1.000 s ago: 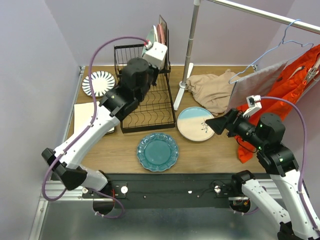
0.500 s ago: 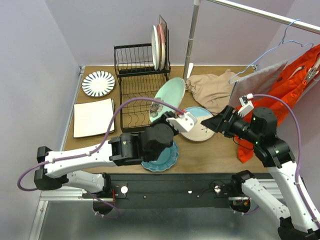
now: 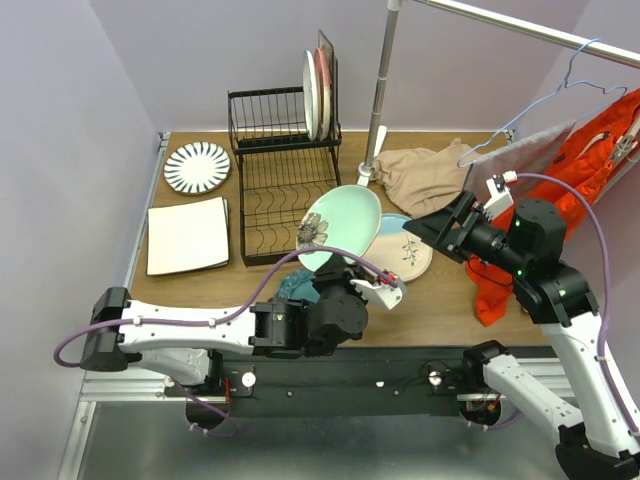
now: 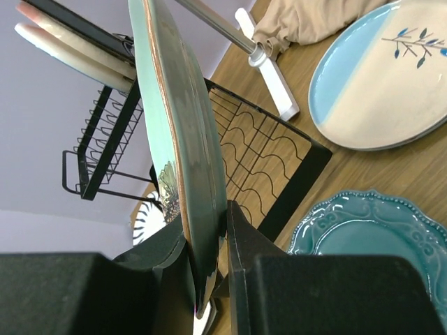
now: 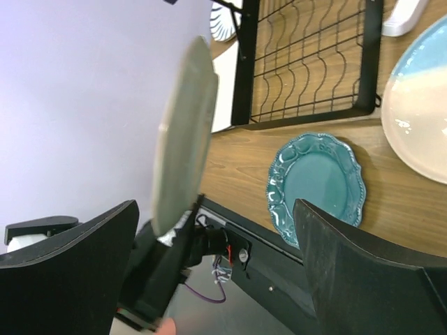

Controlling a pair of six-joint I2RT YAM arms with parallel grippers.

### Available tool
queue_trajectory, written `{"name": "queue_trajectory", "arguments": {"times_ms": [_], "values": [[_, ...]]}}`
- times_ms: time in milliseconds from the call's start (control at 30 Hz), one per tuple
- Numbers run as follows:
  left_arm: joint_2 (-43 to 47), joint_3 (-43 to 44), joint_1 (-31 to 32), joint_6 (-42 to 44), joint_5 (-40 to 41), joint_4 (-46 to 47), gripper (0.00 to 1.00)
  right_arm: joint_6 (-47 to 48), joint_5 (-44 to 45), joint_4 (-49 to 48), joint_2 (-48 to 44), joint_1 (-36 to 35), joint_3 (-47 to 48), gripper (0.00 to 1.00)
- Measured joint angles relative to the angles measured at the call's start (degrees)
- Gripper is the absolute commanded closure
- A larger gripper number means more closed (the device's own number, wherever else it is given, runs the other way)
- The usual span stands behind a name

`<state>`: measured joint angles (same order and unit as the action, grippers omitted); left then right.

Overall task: Unload the plates from the dish rack
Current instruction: Place the plate at the center of the board.

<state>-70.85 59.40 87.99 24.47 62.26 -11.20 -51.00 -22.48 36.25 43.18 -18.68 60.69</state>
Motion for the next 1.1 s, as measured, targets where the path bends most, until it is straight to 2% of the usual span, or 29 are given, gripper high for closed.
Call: {"name": "queue_trajectory", "arguments": {"times_ms": [300,600,733,767,833,867,933,967,1033,1100], "values": [[-6.3,-0.7,0.0,5.3,0.7,5.4,1.0,1.5,-4.3,-1.7,6.3,0.0,1.3,0.01],[-8.1,-0.8,0.1,10.9,-0.9,12.4,1.0,2.6,-8.9,-5.9,10.2,0.0,-2.0,0.14],[-10.0,-0.8,0.2,14.3,-0.9,15.7,1.0,3.0,-11.5,-7.2,14.3,0.0,-4.0,0.26],[-10.8,-0.8,0.2,14.9,-0.9,16.0,1.0,3.0,-11.6,-7.5,14.7,0.0,-4.4,0.37],[-11.8,-0.9,0.2,15.5,-1.2,16.3,1.0,3.1,-12.0,-7.9,14.9,0.0,-5.1,0.48],[-12.0,-1.1,0.2,15.9,-1.4,16.2,1.0,3.2,-12.1,-8.2,14.9,0.0,-5.3,0.56],[-12.1,-1.1,0.2,16.5,-1.5,16.3,1.0,3.1,-12.6,-8.9,14.8,0.0,-5.8,0.66],[-12.2,-1.1,0.2,17.1,-1.8,16.1,1.0,2.6,-13.0,-9.7,14.8,0.0,-6.2,0.75],[-12.7,-1.2,0.2,18.0,-2.0,15.7,1.0,2.2,-13.3,-11.1,14.2,-0.1,-7.1,0.82],[-13.2,-1.2,0.3,19.5,-2.0,15.7,1.0,0.2,-13.5,-11.5,13.6,0.1,-8.5,0.94]]}}
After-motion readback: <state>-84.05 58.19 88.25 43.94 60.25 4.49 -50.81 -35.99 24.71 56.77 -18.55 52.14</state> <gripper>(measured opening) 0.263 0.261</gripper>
